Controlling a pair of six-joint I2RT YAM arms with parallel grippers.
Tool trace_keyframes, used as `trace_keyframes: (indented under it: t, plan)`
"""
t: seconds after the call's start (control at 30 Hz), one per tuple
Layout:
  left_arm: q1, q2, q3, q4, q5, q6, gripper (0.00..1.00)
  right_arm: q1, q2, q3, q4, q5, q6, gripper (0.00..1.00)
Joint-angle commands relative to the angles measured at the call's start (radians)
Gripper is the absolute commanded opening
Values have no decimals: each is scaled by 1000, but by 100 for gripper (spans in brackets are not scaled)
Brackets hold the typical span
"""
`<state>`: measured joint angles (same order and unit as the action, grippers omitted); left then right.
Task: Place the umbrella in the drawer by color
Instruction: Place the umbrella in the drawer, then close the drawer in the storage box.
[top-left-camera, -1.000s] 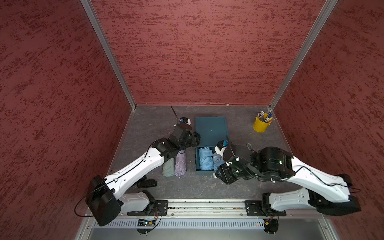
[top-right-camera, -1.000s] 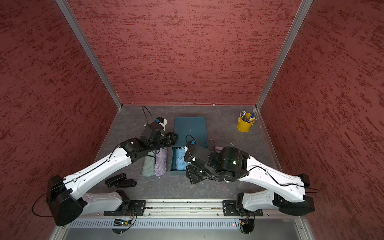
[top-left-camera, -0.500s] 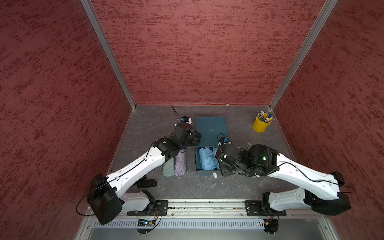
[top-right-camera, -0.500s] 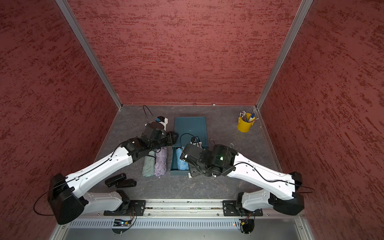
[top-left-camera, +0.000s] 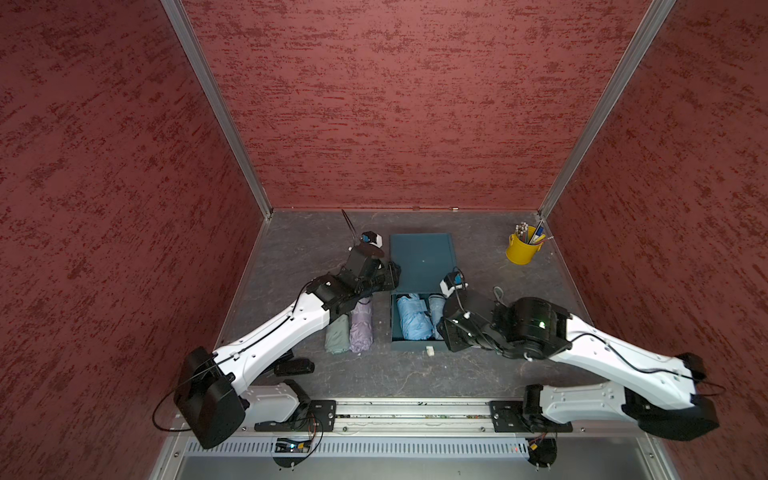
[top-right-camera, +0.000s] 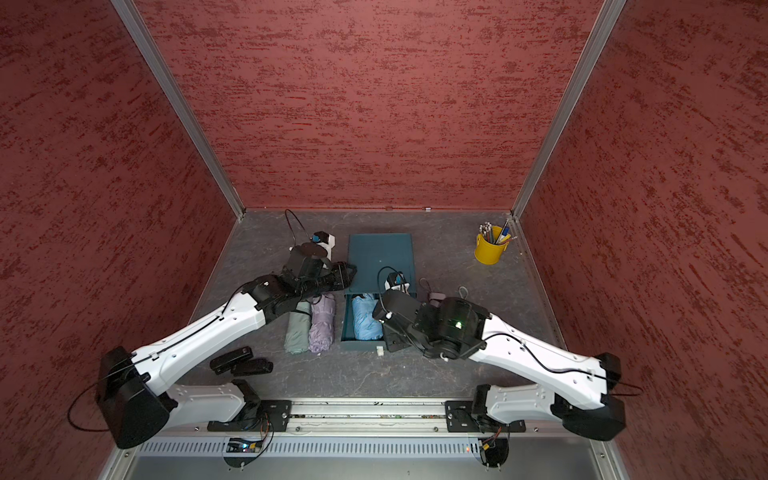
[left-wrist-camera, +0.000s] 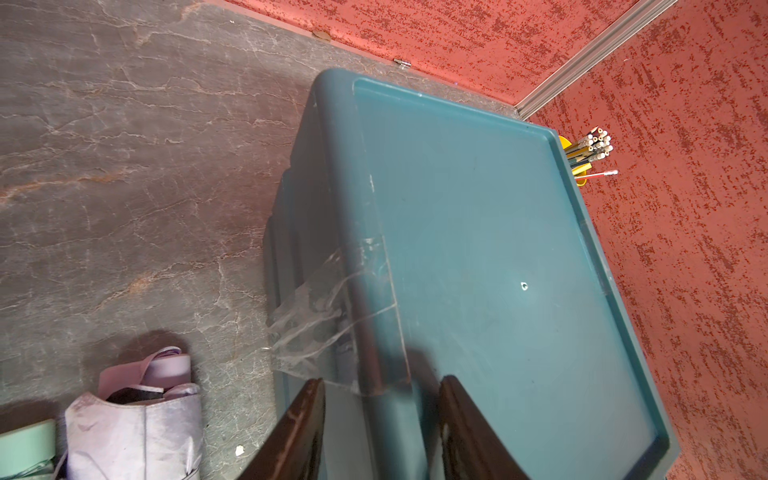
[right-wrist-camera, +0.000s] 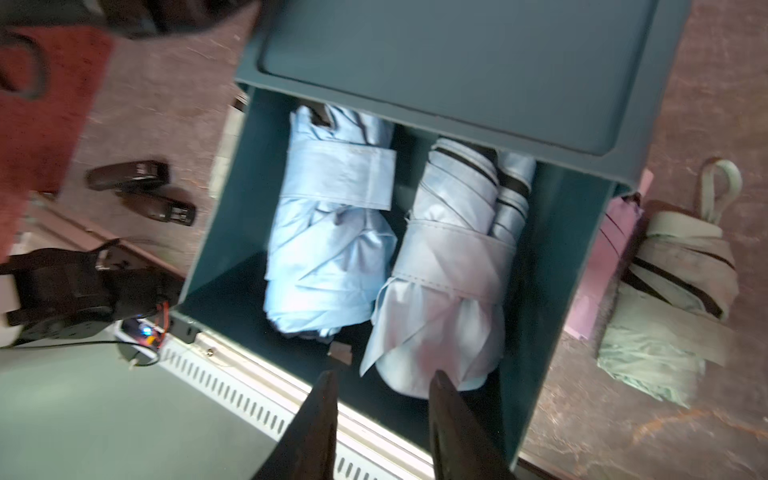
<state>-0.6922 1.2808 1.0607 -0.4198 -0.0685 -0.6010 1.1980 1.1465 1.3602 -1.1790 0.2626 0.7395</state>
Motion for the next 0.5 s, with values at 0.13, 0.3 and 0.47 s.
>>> trace_keyframes:
  t: [0.13, 0.3, 0.47]
  plan:
    - [33, -18, -10, -148, 3, -11, 50, 131, -62, -46, 88, 141, -41, 43]
    - [37, -47, 3, -170, 6, -8, 53, 276, -23, -40, 76, 241, -23, 47]
    - [38, -87, -3, -187, -5, -20, 57, 361, 51, -16, -13, 372, 81, 56]
